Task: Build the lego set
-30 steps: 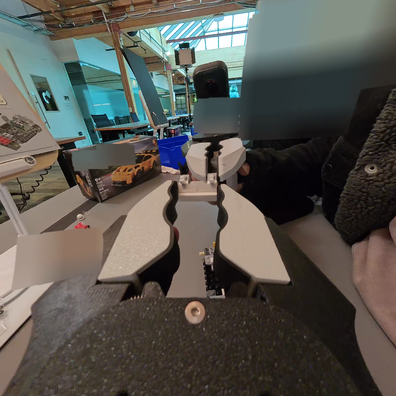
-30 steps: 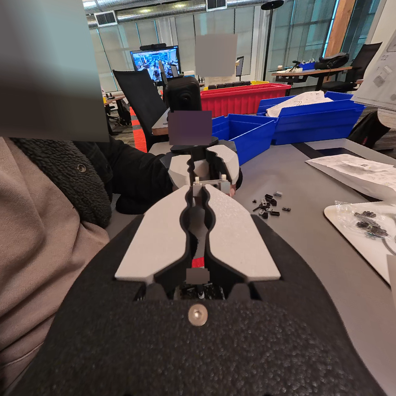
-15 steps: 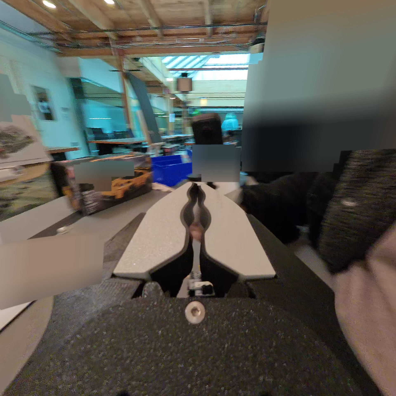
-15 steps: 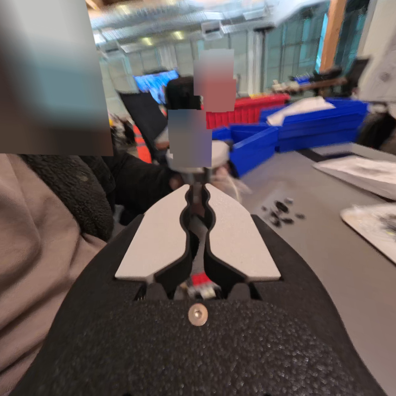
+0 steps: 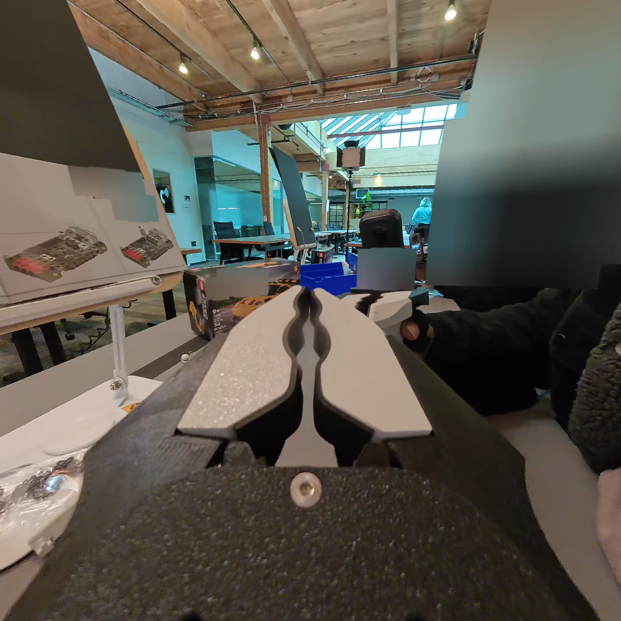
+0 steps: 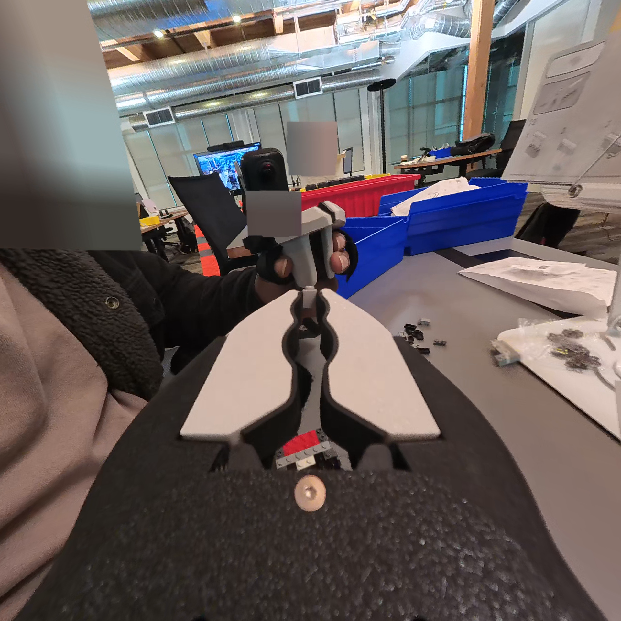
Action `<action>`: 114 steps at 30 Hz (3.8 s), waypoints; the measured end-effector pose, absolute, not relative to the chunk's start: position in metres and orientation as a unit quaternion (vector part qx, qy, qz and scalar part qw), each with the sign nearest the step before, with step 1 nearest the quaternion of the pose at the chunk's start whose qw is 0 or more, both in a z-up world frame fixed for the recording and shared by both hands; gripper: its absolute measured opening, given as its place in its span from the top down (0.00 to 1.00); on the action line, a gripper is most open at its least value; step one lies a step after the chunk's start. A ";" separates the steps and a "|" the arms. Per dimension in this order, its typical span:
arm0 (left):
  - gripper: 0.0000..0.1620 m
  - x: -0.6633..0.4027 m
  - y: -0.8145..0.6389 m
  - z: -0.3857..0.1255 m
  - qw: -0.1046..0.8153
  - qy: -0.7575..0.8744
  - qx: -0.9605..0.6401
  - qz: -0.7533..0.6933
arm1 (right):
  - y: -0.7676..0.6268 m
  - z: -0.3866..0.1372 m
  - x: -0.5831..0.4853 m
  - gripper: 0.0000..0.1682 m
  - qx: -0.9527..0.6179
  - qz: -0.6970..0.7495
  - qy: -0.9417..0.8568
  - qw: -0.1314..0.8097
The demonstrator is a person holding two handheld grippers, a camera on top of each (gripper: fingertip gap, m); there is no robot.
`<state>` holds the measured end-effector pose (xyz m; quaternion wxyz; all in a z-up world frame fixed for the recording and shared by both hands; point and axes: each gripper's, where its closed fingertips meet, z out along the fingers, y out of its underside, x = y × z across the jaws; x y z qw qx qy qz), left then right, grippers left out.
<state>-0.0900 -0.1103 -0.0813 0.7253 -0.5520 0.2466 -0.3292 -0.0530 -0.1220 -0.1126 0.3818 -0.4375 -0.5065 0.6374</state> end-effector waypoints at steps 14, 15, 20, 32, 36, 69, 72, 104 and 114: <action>0.98 -0.177 -0.063 -0.105 0.730 0.147 -0.649 -0.158 | -0.101 -0.114 -0.048 0.96 -0.459 0.642 -0.474 0.391; 0.95 -0.182 -0.058 -0.111 0.718 0.143 -0.666 -0.143 | -0.099 -0.114 -0.047 0.96 -0.461 0.642 -0.472 0.390; 0.84 -0.198 -0.028 -0.165 0.600 0.175 -0.779 -0.060 | -0.090 -0.112 -0.043 0.96 -0.469 0.641 -0.465 0.391; 0.75 -0.233 0.023 -0.276 0.329 0.261 -0.907 -0.034 | -0.075 -0.108 -0.025 0.96 -0.477 0.633 -0.457 0.403; 0.81 -0.221 0.020 -0.279 0.312 0.274 -0.907 -0.077 | -0.076 -0.109 -0.023 0.96 -0.477 0.635 -0.459 0.398; 0.79 -0.123 -0.015 -0.256 0.363 0.349 -0.848 -0.164 | -0.069 -0.130 -0.014 0.96 -0.494 0.612 -0.482 0.386; 0.79 -0.084 -0.042 -0.226 0.392 0.368 -0.814 -0.220 | -0.076 -0.137 -0.015 0.96 -0.486 0.608 -0.504 0.373; 0.79 -0.017 -0.107 -0.176 0.424 0.358 -0.727 -0.405 | -0.115 -0.160 -0.015 0.96 -0.457 0.600 -0.596 0.276; 0.80 -0.020 -0.103 -0.183 0.429 0.353 -0.734 -0.392 | -0.112 -0.168 -0.017 0.96 -0.468 0.561 -0.615 0.296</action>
